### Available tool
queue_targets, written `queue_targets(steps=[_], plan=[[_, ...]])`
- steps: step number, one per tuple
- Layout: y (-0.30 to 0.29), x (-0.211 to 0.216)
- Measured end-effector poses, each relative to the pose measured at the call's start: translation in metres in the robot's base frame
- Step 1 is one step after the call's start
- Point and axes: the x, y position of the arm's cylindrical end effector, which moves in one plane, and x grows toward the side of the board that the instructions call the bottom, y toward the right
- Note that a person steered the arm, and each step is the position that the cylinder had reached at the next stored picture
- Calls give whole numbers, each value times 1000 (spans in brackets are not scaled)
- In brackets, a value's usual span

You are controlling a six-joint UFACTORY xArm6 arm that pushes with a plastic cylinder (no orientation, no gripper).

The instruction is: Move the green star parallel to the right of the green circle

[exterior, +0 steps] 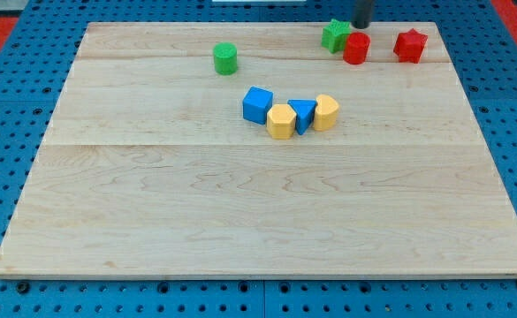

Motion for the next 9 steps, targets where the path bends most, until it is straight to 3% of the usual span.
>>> queue_targets(steps=[1,9], plan=[[7,0],[-118,37]])
